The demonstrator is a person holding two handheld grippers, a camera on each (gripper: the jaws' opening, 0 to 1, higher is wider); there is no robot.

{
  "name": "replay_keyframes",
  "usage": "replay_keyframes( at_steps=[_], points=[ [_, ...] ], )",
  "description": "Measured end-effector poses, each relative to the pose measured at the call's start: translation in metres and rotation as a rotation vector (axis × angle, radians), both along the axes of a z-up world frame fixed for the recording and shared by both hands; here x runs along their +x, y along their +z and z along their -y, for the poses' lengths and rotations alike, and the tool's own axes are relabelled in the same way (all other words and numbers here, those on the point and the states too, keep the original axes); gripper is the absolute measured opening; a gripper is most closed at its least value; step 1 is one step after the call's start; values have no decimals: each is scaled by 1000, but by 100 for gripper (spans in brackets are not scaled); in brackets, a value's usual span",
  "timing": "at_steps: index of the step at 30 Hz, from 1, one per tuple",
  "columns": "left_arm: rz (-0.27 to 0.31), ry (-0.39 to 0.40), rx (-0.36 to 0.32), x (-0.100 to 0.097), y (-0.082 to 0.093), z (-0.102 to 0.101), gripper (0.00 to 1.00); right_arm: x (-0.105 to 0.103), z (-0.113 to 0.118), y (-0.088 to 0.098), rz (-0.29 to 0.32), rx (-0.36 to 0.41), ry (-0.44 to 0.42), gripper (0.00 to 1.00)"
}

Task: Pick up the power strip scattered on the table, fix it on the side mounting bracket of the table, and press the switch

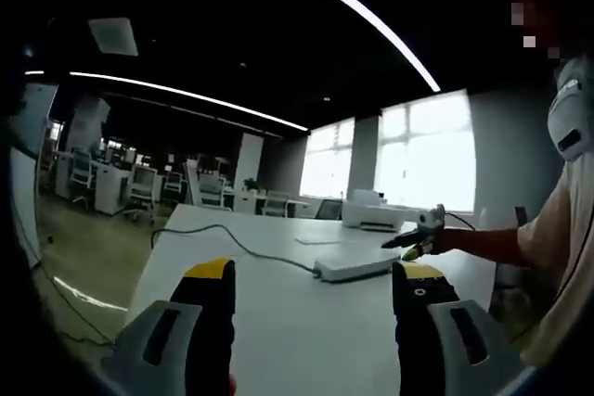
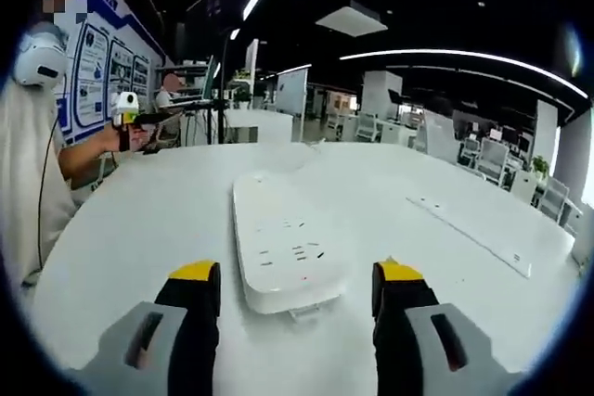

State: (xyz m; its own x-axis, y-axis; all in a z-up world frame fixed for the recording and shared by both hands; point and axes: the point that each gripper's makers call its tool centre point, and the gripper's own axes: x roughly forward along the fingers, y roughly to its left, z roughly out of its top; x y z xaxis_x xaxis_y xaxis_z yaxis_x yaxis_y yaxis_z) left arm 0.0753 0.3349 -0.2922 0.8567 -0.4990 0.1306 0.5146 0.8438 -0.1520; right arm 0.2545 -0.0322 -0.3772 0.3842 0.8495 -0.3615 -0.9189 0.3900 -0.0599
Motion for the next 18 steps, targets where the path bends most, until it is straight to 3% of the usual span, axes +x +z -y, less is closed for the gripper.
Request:
replay_keyframes(
  at_steps=[18],
  points=[
    [-3,16,-5,0,0,-4,72,7,-4,-16,-42,33,51,57]
  ],
)
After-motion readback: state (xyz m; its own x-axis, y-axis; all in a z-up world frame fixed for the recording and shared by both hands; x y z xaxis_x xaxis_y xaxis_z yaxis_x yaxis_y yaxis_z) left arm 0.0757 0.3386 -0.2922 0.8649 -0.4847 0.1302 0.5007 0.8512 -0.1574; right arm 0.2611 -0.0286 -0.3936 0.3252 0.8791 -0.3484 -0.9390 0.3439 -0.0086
